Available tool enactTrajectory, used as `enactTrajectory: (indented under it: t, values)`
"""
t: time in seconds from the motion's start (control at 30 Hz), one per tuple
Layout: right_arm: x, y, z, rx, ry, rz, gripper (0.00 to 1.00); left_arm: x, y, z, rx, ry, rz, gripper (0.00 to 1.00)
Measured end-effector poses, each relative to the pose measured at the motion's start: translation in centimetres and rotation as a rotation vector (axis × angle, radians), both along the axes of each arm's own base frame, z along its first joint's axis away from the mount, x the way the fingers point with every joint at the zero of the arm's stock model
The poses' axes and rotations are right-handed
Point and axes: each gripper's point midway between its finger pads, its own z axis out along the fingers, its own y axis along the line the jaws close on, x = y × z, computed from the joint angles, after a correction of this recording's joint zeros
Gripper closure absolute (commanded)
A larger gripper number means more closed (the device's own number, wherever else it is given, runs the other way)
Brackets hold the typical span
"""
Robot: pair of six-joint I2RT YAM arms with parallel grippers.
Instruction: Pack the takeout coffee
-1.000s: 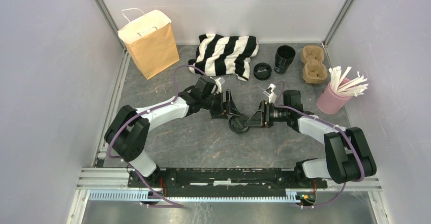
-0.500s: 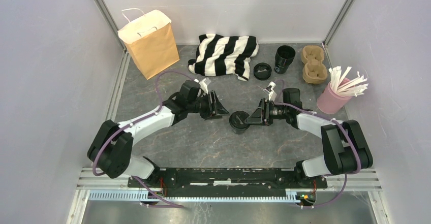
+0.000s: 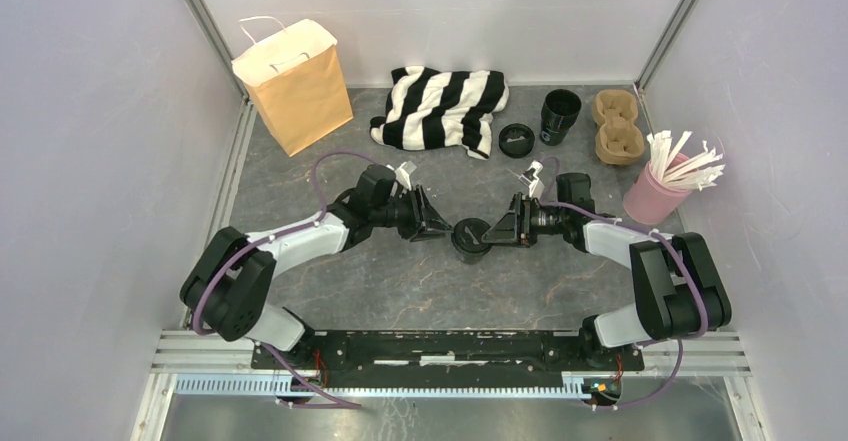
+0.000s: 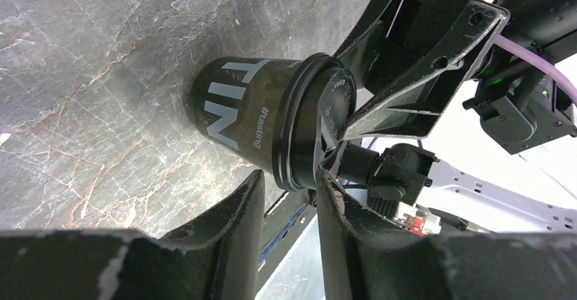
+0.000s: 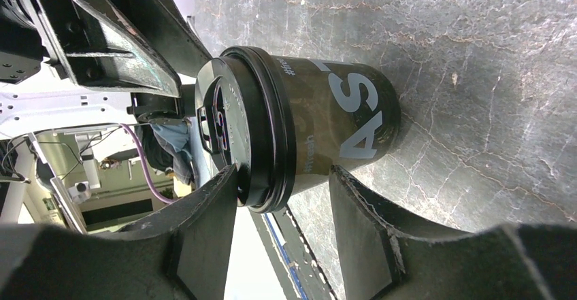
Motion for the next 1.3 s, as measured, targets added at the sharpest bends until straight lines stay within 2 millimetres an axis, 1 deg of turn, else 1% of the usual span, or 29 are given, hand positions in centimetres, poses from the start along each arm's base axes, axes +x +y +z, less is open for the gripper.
enactTrajectory:
  t: [0.07,0.37,0.5,0.7,0.93,1.13,1.3]
  values:
    - [0.1,0.0,0.0,0.001,0.002,-0.001,0.44,0.0,0.0,-0.1,0.0,0.004,0.0,0.62]
    - [0.3,0.1,0.0,0.003,0.002,-0.001,0.44,-0.5,-0.2,-1.3,0.014,0.046,-0.016,0.62]
    - [0.4,0.1,0.0,0.005,-0.001,0.0,0.44,-0.7,-0.3,-1.7,0.021,0.058,-0.024,0.61]
    - [0.5,0.0,0.0,0.006,-0.003,-0.004,0.46,-0.5,-0.6,-2.0,0.033,0.078,-0.027,0.64]
    - [1.5,-0.2,-0.2,0.032,0.005,-0.038,0.47,-0.3,-0.4,-2.5,0.088,0.093,-0.033,0.68]
    - [1.5,-0.3,-0.7,0.069,0.032,-0.042,0.47,-0.3,-0.5,-2.7,0.09,0.074,-0.058,0.69]
    - [1.4,-0.4,-1.0,0.087,0.046,-0.038,0.47,-0.3,-0.7,-3.2,0.081,0.06,-0.067,0.71]
